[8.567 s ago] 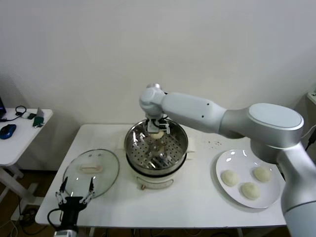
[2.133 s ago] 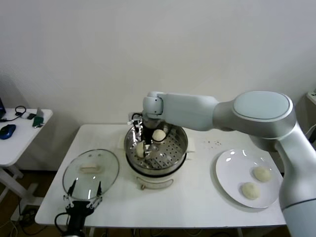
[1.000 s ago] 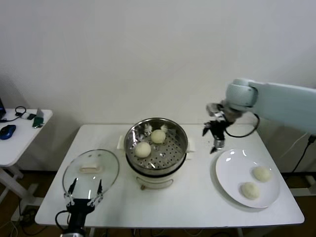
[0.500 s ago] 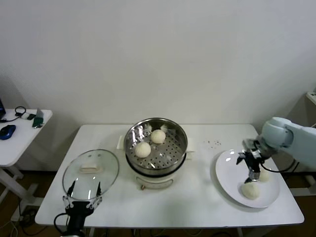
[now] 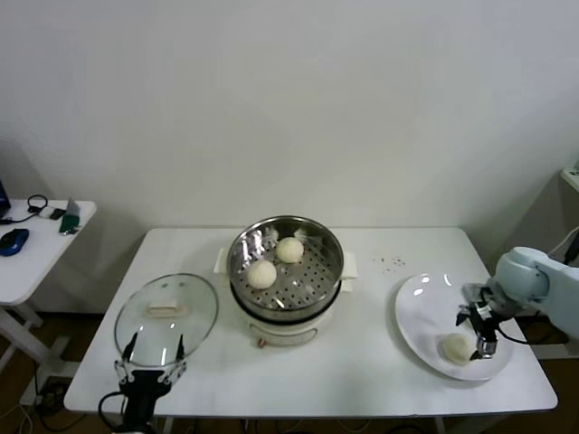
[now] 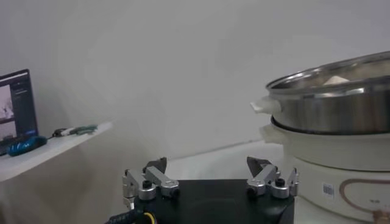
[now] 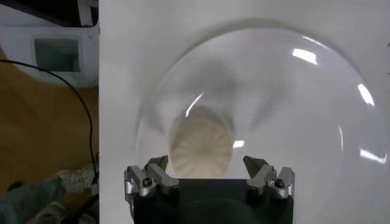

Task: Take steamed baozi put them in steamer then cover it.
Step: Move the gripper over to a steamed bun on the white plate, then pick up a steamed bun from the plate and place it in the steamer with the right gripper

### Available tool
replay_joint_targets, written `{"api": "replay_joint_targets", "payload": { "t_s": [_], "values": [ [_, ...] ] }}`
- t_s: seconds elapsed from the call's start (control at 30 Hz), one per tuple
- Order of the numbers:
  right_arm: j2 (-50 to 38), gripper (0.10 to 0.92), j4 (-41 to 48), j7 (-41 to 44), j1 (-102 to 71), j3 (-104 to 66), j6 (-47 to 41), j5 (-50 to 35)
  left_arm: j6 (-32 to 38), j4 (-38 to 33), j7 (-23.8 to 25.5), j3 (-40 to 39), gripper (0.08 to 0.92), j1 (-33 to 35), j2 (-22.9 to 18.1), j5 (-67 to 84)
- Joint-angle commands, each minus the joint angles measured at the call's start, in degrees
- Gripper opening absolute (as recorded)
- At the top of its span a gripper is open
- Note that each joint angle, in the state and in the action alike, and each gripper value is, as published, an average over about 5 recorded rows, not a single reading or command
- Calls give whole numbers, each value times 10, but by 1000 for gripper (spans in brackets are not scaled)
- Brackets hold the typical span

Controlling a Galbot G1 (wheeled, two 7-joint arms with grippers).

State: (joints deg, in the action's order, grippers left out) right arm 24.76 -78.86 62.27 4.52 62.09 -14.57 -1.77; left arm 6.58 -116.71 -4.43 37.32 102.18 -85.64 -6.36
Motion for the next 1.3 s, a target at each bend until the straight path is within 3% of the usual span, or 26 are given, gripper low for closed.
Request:
{"api": "replay_joint_targets", "payload": {
  "t_s": [0.03,0.47,1.0,1.13,1.3],
  "values": [
    [13,823,22,-2,-43,-30,2,22,1,1,0,1,823,0,0,-1],
    [44,823,35,3,-35,-17,1,19,1,7,-1,2,823,-2,-1,-1],
    [49,717,37,13,15,26,9,7,2,8,-1,3,823,-3,-2,0],
    [58,712,35,17,76,66,26,-5,3,9,-1,4,823,-2,-2,1],
    [105,706,34,32,237,180,109,-6,4,8,-1,5,823,0,-1,2]
  ]
}}
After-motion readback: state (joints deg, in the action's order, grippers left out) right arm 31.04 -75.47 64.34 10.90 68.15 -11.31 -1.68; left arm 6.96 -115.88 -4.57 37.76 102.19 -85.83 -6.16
